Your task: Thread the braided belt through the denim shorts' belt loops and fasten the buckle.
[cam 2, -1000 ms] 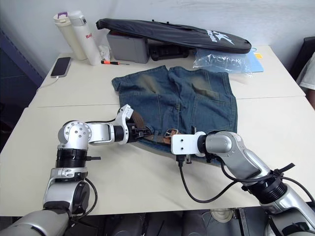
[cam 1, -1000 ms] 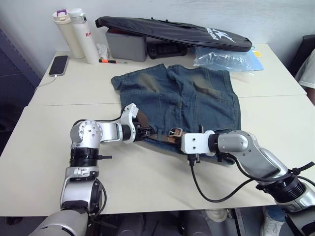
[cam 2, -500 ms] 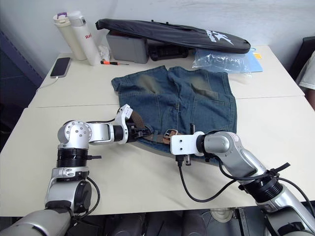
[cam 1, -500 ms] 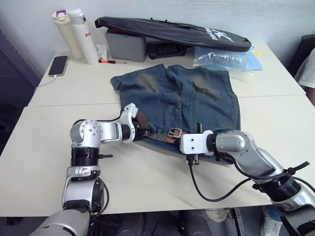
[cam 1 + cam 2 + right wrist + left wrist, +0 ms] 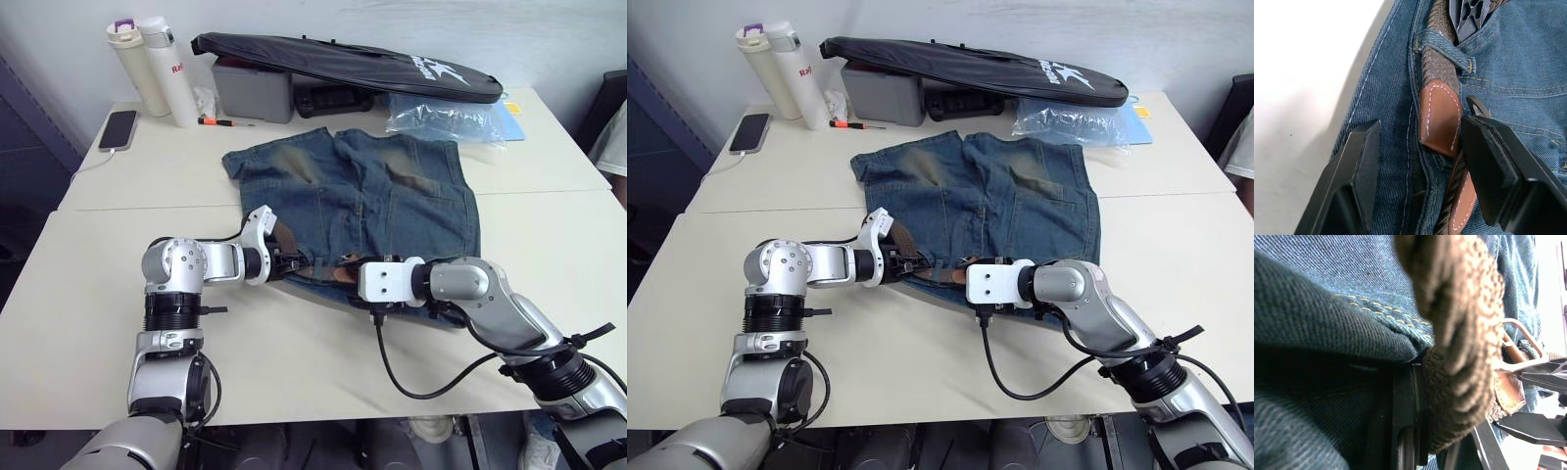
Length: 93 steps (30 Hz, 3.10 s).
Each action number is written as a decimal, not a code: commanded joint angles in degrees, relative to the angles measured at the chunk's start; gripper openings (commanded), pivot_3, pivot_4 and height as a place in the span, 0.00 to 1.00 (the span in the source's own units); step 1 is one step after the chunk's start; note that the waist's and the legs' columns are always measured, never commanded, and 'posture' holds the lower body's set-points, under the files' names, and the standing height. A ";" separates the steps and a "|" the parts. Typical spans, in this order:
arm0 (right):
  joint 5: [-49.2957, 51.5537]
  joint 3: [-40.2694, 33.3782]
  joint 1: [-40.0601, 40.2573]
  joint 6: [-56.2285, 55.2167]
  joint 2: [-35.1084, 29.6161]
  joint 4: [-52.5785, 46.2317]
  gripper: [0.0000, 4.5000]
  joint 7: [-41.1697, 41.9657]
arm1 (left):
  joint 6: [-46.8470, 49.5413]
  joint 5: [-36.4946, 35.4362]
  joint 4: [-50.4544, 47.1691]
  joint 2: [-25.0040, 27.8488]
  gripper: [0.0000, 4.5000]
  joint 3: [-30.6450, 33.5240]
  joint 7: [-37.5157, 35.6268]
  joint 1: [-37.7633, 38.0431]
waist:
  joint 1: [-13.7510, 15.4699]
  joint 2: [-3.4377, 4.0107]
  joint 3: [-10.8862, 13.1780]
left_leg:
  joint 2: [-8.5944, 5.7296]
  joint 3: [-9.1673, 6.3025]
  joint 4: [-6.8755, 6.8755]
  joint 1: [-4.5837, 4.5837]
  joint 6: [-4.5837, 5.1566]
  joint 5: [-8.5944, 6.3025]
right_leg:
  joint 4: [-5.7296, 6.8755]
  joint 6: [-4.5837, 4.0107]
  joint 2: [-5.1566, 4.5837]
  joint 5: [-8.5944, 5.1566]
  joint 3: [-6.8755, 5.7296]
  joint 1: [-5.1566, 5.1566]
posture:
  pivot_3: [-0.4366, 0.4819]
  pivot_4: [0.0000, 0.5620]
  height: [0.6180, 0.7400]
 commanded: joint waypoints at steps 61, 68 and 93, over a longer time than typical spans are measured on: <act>-3.81 -9.20 -3.71 -8.49 -6.19 -9.59 0.00 0.50 | -54.66 41.95 27.24 16.97 0.00 -57.80 -57.94 -21.51 | -1.39 0.06 0.03 | 0.00 0.17 0.00 0.01 0.33 -0.08 | 0.36 0.02 0.06 -0.11 0.13 -0.04 | 0.48 0.27 1.00; -1.11 -15.45 -4.66 -11.87 -10.50 -9.00 0.00 2.33 | -57.00 46.60 30.66 15.05 0.00 -54.00 -59.34 -20.42 | -1.37 0.10 0.01 | 0.00 0.17 0.13 0.02 0.40 -0.11 | 0.44 0.05 0.05 -0.12 0.13 -0.01 | 0.48 0.27 1.00; 7.55 -27.45 0.12 -15.14 -25.50 0.36 0.00 8.85 | -57.79 52.34 31.48 13.22 0.15 -45.54 -59.91 -18.74 | -1.99 0.29 -0.13 | 0.02 0.81 0.31 0.64 1.01 -0.45 | 0.82 0.12 0.08 -0.22 0.73 0.13 | 0.48 0.27 1.00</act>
